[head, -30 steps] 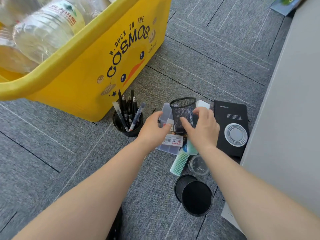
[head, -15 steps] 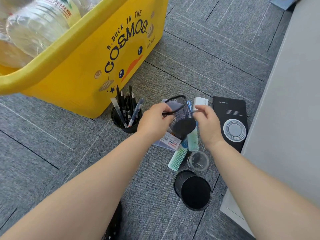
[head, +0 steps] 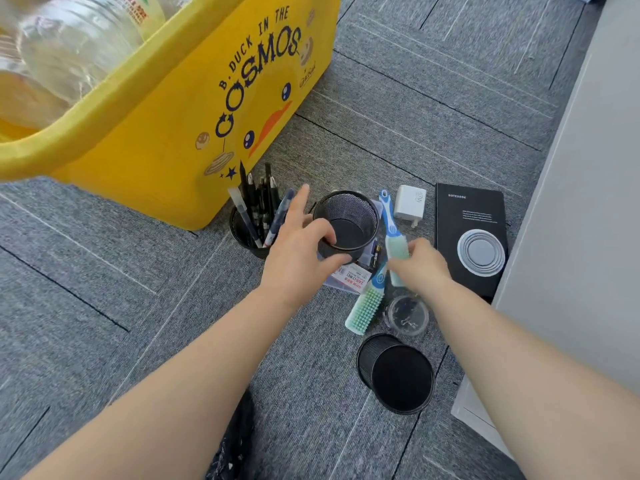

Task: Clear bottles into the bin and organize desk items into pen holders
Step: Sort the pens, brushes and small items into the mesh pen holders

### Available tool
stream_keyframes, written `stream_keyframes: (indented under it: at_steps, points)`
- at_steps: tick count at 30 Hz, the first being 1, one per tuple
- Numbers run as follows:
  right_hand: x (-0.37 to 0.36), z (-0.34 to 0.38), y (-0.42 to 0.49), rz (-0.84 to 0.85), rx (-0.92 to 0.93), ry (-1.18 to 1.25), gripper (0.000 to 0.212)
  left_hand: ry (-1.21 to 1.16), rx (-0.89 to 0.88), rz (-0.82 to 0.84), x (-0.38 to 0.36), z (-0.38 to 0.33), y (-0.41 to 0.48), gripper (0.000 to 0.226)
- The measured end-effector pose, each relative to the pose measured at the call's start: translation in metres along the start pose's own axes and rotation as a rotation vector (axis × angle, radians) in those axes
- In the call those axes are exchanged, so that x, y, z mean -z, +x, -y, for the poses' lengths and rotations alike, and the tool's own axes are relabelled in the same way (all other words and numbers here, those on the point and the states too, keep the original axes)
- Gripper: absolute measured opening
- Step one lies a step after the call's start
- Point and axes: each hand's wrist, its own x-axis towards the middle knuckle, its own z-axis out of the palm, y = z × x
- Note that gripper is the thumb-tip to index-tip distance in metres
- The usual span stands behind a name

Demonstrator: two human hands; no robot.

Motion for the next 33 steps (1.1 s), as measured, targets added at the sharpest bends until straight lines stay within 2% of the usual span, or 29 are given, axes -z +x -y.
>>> stream_keyframes:
  at_steps: [3, 5, 7, 11, 14, 17, 22, 27, 29, 31, 33]
  points:
    - [0.010, 0.002, -0.003, -0.122, 0.071, 0.456, 0.036, -0.007, 0.054, 0.037, -0.002, -0.006, 0.009, 0.032]
    - [0.021, 0.007, -0.008, -0.205, 0.129, 0.614, 0.035, -0.025, 0.040, -0.013, 0.000, -0.012, 0.014, 0.033]
    - [0.035, 0.014, -0.012, -0.206, 0.184, 0.801, 0.029, -0.059, 0.040, -0.107, 0.005, -0.014, 0.018, 0.031]
    - [0.074, 0.026, -0.019, 0.076, 0.266, 1.250, 0.019, -0.103, 0.082, -0.198, 0.021, -0.011, 0.020, 0.034]
    - [0.099, 0.028, -0.021, 0.311, 0.341, 1.414, 0.016, -0.120, 0.032, -0.251, 0.026, -0.008, 0.017, 0.041]
    - [0.111, 0.028, -0.023, 0.403, 0.373, 1.350, 0.018, -0.156, 0.022, -0.286, 0.027, -0.010, 0.015, 0.045]
    - [0.109, 0.046, -0.024, 0.363, 0.443, 0.982, 0.035, -0.139, 0.014, -0.269, 0.025, -0.015, 0.015, 0.047]
    - [0.100, 0.063, -0.030, 0.413, 0.502, 1.036, 0.060, -0.119, 0.030, -0.251, 0.021, -0.016, 0.015, 0.046]
    - [0.097, 0.056, -0.030, 0.396, 0.447, 1.104, 0.047, -0.131, 0.046, -0.251, 0.018, -0.014, 0.012, 0.046]
    - [0.086, 0.044, -0.027, 0.311, 0.314, 1.141, 0.032, -0.154, 0.070, -0.250, 0.014, -0.011, 0.007, 0.046]
    - [0.065, 0.032, -0.023, 0.181, 0.123, 0.948, 0.017, -0.192, 0.084, -0.250, 0.009, -0.008, 0.000, 0.046]
